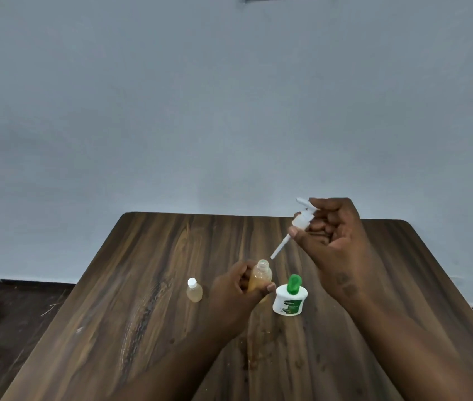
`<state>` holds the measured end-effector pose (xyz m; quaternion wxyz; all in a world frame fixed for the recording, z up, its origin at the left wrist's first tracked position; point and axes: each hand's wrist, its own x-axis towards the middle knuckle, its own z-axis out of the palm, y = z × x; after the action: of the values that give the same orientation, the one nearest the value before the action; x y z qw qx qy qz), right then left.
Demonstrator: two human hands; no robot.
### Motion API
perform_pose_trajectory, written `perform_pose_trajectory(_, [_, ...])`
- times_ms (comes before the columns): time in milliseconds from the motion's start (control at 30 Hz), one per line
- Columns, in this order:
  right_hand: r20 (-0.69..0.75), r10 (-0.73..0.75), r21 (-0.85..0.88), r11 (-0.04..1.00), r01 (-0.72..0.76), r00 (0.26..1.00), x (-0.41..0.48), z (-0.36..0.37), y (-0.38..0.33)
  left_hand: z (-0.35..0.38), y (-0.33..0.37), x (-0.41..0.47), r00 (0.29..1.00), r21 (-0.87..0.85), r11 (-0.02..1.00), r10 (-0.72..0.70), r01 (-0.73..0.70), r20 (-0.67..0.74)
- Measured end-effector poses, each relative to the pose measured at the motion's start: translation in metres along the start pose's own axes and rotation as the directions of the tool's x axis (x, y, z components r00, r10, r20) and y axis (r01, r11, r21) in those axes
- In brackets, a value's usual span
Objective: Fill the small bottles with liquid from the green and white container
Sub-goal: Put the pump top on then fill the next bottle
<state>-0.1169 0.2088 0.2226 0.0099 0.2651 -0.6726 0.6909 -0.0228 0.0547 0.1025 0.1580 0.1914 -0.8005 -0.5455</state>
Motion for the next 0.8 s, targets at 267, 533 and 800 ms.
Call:
perform_pose_trajectory(267, [0.08,0.001,-0.27,0.963,0.021,0.997,-0.001,0.025,-0.007,-0.015,0.025,0.006,0.997,-0.047,0.996,0.073,-0.075,-0.038])
perform_pose_trajectory(533, [0.347,0.103,-0.319,0.948,0.014,0.932,0.008,0.025,-0.007,-0.027,0.04,0.014,0.994,-0.058,0.993,0.1,-0.103,-0.041])
perform_pose_trajectory(800, [0.386,0.066,-0.394,0.914,0.099,0.92,0.03,0.019,-0.008,-0.027,0.051,0.019,0.993,0.004,0.993,0.115,-0.115,0.013])
